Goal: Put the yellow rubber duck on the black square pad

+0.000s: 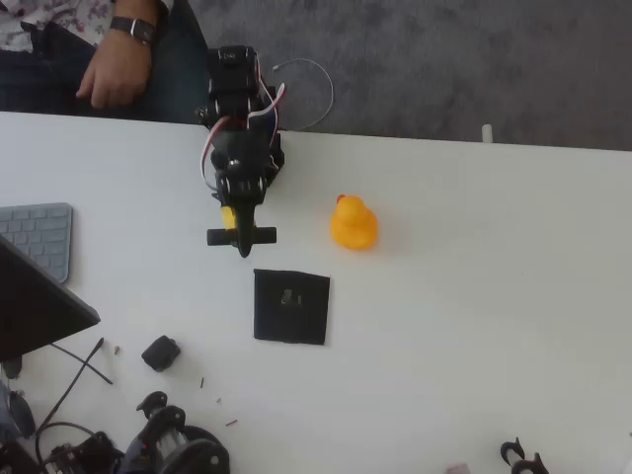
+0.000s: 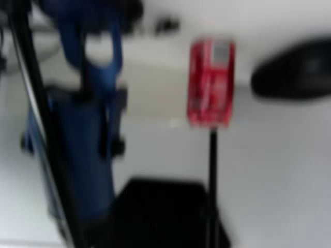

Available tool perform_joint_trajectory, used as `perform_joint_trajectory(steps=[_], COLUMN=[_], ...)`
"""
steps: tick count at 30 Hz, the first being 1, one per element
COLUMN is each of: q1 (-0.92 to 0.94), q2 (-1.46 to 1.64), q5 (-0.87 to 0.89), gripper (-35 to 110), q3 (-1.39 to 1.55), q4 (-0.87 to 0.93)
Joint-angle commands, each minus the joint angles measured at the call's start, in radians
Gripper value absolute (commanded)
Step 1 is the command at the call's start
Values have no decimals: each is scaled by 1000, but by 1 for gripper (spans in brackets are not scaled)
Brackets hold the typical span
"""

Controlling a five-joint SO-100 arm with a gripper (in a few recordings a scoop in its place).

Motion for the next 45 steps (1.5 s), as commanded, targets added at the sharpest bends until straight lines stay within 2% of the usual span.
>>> perform_joint_trajectory(steps=[1,18,24,32,45], q1=[-9,-9,-9,-11,-23], q2=[17,-34,-253,-387,-267], q5=[-5,-20,-176,-405,-439], gripper=[2,2,2,2,2], q3=[-71,-74,-84,-299,-293], q4=[3,2,-3,9,38])
